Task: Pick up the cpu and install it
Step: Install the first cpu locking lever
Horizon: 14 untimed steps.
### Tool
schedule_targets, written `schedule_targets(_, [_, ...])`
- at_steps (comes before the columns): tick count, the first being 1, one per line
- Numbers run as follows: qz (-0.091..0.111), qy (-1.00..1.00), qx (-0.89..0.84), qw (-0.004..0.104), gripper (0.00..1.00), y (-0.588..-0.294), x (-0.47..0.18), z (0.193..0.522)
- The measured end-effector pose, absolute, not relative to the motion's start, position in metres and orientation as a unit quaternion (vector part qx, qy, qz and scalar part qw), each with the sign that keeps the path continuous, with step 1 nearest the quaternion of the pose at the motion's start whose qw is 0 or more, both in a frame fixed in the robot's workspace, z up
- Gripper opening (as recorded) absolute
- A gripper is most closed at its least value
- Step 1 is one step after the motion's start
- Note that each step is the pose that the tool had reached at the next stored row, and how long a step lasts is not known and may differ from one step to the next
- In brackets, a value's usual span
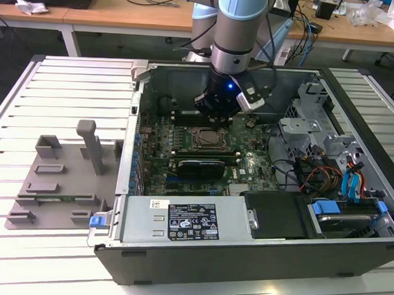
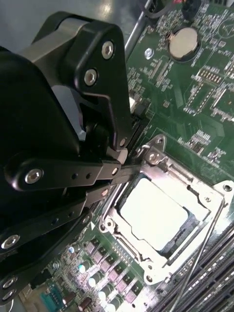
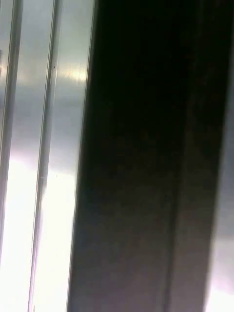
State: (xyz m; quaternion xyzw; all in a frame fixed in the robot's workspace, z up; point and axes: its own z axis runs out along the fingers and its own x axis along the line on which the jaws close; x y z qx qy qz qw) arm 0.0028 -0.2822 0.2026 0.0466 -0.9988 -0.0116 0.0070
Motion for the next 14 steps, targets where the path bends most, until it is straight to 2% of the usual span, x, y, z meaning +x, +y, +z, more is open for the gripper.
schedule_targets(14, [-0.011,-0.999,0.047,0.007,0.11,-0.2857,0.0057,0.2084])
